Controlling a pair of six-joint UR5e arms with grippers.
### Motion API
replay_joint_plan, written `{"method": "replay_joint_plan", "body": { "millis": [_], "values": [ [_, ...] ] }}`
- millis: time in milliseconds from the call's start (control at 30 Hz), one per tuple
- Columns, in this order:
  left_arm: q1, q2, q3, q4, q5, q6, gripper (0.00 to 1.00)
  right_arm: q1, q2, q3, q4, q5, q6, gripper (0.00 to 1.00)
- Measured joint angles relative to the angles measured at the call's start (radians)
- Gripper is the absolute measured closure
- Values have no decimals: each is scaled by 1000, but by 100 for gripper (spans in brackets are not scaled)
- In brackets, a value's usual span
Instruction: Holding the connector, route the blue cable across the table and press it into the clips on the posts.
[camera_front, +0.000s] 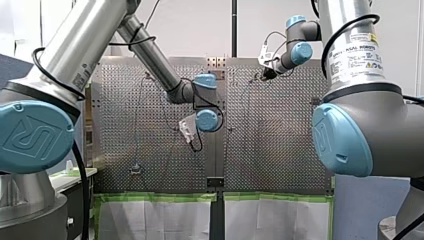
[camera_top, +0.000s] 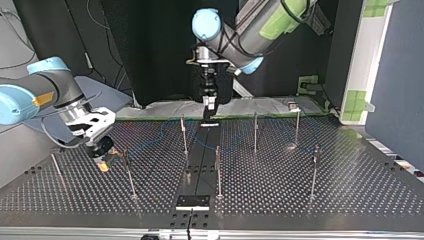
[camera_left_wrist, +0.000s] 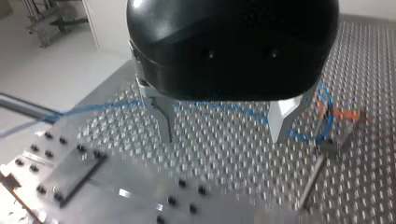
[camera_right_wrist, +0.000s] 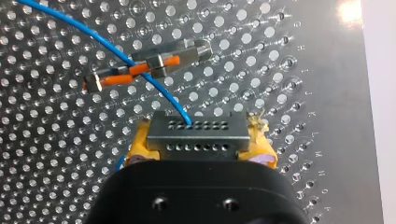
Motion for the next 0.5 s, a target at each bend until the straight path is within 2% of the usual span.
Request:
{"method": "replay_joint_plan", "body": {
  "millis": [267, 500],
  "values": [
    [38, -14, -61, 61, -3, 3, 0, -3, 1, 0, 0, 0, -1, 100],
    [23, -66, -118, 118, -2, 4, 0, -6, 1, 0, 1, 2, -3, 100]
  ]
}}
